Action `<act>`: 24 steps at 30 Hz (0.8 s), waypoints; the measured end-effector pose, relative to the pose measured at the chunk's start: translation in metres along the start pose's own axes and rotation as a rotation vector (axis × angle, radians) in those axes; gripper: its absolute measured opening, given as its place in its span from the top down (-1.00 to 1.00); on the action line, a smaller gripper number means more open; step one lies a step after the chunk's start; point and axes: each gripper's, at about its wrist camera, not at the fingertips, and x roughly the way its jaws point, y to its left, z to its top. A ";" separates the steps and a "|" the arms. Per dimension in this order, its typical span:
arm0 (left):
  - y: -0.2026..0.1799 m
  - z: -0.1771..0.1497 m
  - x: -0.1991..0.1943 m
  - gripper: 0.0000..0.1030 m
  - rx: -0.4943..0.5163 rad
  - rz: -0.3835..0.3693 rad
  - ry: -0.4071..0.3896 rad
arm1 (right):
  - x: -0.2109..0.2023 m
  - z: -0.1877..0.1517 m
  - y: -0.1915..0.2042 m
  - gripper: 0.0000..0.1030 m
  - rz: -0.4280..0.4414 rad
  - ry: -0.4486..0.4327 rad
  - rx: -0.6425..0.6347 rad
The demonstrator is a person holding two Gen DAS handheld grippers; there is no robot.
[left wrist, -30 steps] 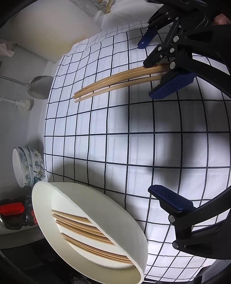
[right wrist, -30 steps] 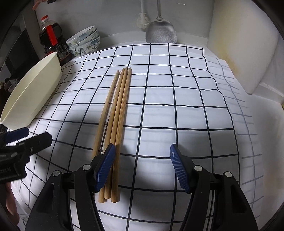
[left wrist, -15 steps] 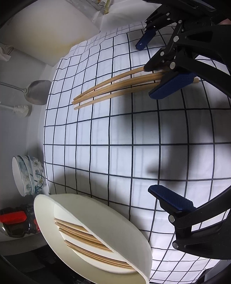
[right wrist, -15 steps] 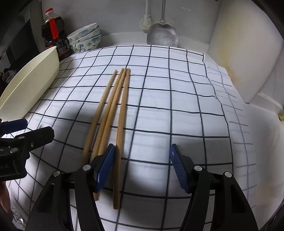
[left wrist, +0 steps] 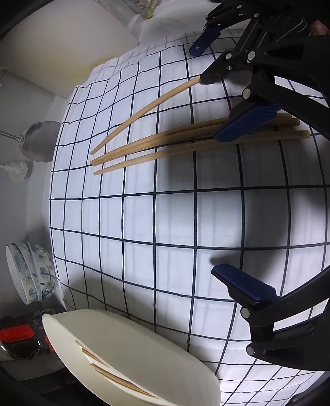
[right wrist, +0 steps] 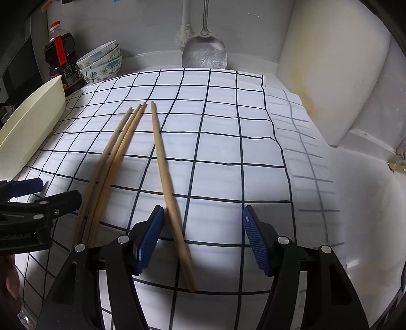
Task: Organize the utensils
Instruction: 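Position both open grippers over the remaining chopsticks on the cloth, then grasp a wooden chopstick with the left gripper while the right gripper grasps another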
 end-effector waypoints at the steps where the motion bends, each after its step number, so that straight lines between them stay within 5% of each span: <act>1: -0.001 0.000 0.001 -0.85 0.005 0.005 -0.005 | 0.000 0.000 0.000 -0.19 0.001 -0.001 -0.001; 21: -0.006 0.022 0.017 -0.87 0.010 0.084 -0.054 | 0.014 0.018 0.009 -0.18 0.030 -0.018 -0.030; 24: -0.005 0.023 0.017 -0.72 0.017 0.081 -0.070 | 0.016 0.022 0.010 0.03 0.055 -0.025 -0.039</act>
